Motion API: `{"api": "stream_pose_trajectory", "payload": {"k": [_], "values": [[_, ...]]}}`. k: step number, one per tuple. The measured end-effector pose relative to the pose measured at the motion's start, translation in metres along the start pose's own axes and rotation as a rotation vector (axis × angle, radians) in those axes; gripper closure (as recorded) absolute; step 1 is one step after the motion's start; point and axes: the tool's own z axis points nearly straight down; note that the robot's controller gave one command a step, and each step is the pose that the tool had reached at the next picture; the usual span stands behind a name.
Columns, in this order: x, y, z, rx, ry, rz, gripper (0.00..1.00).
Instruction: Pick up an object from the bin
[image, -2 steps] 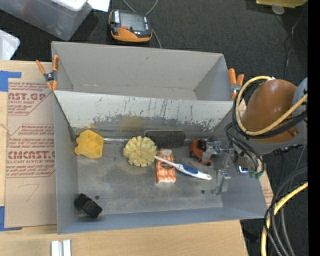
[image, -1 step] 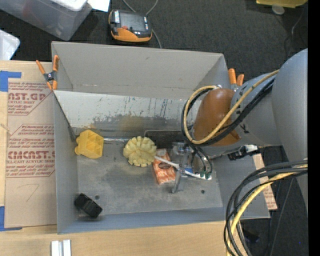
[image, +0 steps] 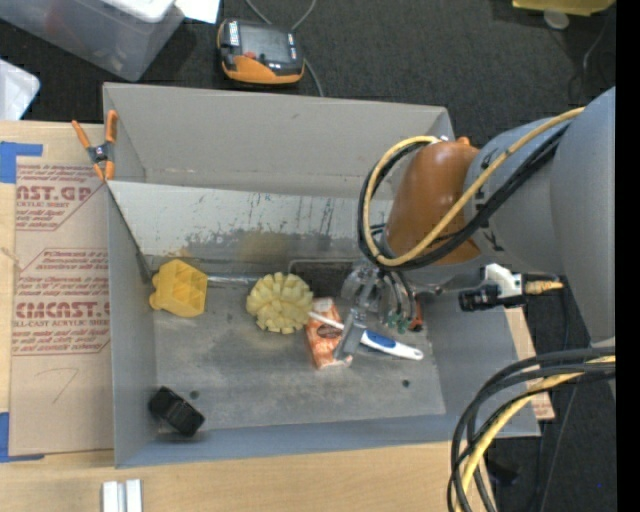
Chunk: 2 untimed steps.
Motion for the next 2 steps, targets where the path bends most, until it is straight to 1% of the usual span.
{"api": "stream_pose_trajectory", "payload": {"k": [1,2], "values": [[0.013,0.005,0.029,0.003,0.018,0.048,0.00],[0.012,0.015,0.059,0.001,0.000,0.215,0.00]]}}
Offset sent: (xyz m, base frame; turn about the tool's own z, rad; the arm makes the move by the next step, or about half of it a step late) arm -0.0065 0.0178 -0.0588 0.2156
